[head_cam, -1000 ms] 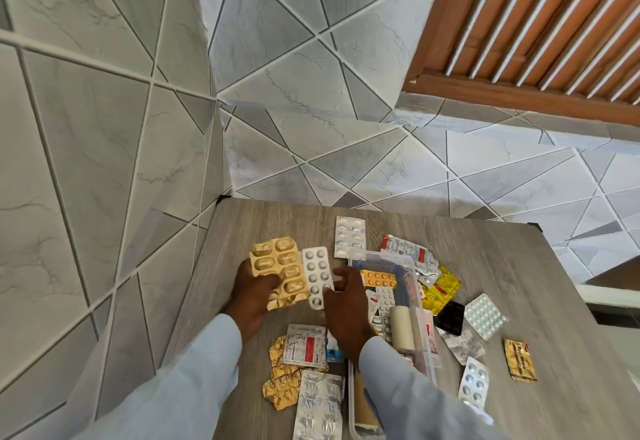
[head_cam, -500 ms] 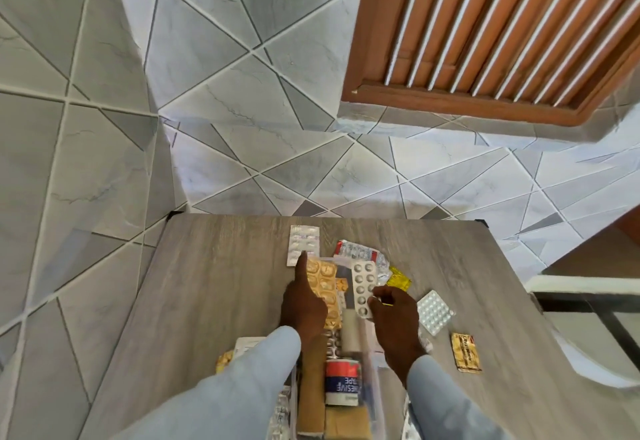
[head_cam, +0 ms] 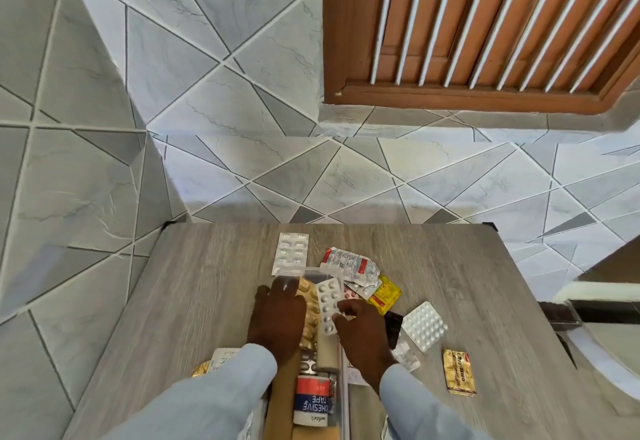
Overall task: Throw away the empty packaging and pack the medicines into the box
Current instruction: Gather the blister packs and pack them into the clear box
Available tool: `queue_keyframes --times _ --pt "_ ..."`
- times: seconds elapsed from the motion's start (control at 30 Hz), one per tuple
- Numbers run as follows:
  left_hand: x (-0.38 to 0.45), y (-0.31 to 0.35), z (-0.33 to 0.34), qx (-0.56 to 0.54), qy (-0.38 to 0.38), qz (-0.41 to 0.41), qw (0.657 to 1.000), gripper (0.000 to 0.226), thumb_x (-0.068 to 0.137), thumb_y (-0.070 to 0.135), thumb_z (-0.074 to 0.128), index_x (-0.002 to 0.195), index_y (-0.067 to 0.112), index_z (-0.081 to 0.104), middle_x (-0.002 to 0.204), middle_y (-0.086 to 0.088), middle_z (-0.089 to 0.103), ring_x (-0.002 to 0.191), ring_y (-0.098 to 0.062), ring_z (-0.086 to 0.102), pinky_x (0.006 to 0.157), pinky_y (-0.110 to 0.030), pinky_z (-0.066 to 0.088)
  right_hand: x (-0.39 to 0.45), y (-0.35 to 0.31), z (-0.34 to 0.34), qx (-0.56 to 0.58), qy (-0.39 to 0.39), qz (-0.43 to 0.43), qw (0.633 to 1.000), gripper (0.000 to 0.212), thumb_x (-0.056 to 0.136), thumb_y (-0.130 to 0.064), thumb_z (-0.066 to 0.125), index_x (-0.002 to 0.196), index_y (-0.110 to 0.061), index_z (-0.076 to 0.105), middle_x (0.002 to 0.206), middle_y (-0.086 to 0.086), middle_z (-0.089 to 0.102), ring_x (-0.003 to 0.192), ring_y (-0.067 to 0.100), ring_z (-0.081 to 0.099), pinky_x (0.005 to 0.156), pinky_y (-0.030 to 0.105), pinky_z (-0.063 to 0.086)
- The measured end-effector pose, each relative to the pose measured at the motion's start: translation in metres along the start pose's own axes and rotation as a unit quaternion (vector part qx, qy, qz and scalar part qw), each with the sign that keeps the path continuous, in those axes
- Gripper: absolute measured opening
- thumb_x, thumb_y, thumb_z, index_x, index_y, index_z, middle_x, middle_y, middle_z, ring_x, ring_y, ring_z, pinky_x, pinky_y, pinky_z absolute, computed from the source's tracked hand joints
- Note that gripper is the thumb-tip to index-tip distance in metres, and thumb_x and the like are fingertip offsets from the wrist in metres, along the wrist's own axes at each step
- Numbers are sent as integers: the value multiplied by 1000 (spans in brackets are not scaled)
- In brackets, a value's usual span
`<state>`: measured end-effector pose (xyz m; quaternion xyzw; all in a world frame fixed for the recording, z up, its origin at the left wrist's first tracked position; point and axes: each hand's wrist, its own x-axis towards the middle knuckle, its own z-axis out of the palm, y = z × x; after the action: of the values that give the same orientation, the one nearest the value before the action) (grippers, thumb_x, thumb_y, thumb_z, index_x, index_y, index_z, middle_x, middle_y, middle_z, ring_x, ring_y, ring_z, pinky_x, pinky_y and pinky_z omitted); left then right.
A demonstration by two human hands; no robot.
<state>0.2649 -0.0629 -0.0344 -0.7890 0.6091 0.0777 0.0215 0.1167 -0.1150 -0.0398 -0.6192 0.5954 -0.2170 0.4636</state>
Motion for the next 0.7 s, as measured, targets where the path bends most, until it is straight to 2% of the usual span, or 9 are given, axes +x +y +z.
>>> queue_keyframes --times 0.07,0.13,0.2,0.27,0.3,0.43,0.53,0.63,0.7 --pt "-8 -2 -6 89 -21 69 993 42 93 30 44 133 20 48 150 -6 38 144 -33 16 112 -56 14 -1 -1 -1 -2 -7 3 1000 30 83 -17 70 113 -12 68 110 2 66 106 18 61 97 36 50" --pt "-15 -6 -11 117 -56 68 989 51 95 40 42 141 20 37 155 -5 30 147 -33 1 114 -60 1 -4 -1 0 6 -20 11 1000 37 79 -17 74 116 -14 67 114 0 65 106 20 63 94 39 53" --pt "-14 -10 -12 128 -79 68 986 60 93 50 40 144 20 31 156 -4 27 147 -32 -6 111 -63 -7 -5 0 3 19 -45 15 999 44 77 -12 75 119 -17 64 118 0 63 97 21 67 83 39 59" --pt "-8 -14 -5 125 -92 61 986 64 90 57 41 144 23 31 156 -2 28 147 -34 -9 109 -66 -11 -8 -1 6 24 -71 22 997 47 78 -4 73 121 -17 61 114 -3 60 83 19 68 70 29 60" --pt "-4 -15 0 121 -92 52 987 67 88 60 41 145 25 29 156 -1 28 146 -35 -11 108 -67 -12 -8 -2 8 25 -73 18 997 48 78 -3 72 122 -16 61 115 -2 60 85 21 68 70 30 60" --pt "-3 -10 11 149 -66 33 986 73 87 66 36 148 30 19 161 -3 14 144 -39 -18 104 -68 -20 -8 -6 19 -29 -76 1 997 47 77 -7 70 122 -14 61 127 5 59 114 25 59 96 43 52" --pt "-8 -9 10 152 -38 32 987 75 88 67 30 150 30 9 162 -6 1 143 -40 -20 105 -66 -20 -6 -10 27 -113 -113 -13 987 50 79 -10 64 128 -13 56 132 7 57 121 28 55 103 39 46" --pt "-13 -16 7 100 -33 40 994 71 91 62 32 150 33 6 162 -3 3 145 -36 -17 111 -62 -14 -8 -18 27 -217 -153 -52 963 58 85 -17 60 140 -12 44 143 9 48 134 29 43 112 34 36" --pt "-18 -23 2 77 -25 49 995 64 93 53 39 148 34 13 161 -2 8 146 -33 -13 113 -58 -12 -7 -21 27 -238 -153 -44 958 62 88 -21 61 144 -14 37 148 10 43 137 29 39 114 33 33"
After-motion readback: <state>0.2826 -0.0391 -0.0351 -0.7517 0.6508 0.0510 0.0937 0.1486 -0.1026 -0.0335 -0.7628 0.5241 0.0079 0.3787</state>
